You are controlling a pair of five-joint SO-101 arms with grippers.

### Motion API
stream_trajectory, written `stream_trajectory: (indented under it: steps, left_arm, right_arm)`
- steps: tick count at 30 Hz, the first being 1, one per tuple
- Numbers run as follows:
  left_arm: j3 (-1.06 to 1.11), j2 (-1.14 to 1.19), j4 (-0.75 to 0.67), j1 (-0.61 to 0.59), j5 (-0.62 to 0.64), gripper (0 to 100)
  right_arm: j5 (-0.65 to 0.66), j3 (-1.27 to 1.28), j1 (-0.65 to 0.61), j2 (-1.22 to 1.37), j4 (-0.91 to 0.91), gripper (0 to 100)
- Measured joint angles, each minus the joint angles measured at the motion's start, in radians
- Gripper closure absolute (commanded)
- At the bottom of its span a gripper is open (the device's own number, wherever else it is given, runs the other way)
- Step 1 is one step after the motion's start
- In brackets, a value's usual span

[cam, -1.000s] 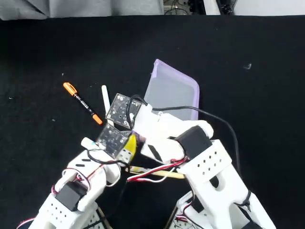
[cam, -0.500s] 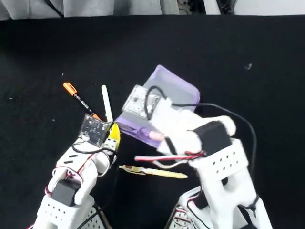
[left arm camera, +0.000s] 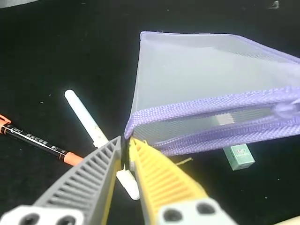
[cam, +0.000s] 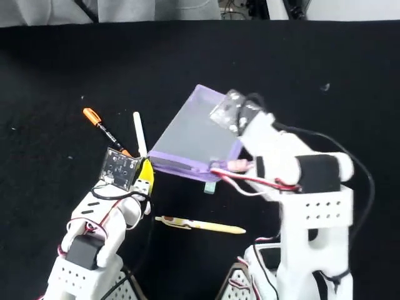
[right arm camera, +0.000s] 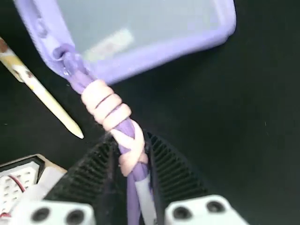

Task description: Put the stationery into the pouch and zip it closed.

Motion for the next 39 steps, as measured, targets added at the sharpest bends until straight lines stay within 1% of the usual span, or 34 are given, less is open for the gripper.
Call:
stream_trajectory:
  steps: [6,10,16,19,28,34,39]
  left_arm:
    - [0.0,0.0,0.0,-0.002,0.0,97]
    - [0.0,0.0,0.0,-0.003,0.002,97]
    - [0.0,0.0,0.0,-0.005,0.003,97]
    - [0.0,0.0,0.0,-0.005,0.003,97]
    - [0.0,0.0,-0.002,-0.006,0.003,97]
    - [0.054,0.0,-0.08,-0.008,0.003,97]
    - [0.063,0.002,-0.087,0.021,0.003,97]
  right_arm:
    - [0.038,-0.015,0.091,-0.008,0.0,98.8]
    - [0.046,-0.032,0.133,-0.08,0.0,98.8]
    - [0.095,-0.032,0.209,-0.161,0.002,98.8]
    - [0.095,-0.032,0.209,-0.166,0.002,98.8]
    - [0.066,-0.032,0.155,-0.166,0.003,98.8]
    - [0.028,-0.032,0.15,-0.166,0.003,98.8]
    - [0.006,-0.032,0.103,-0.166,0.003,98.8]
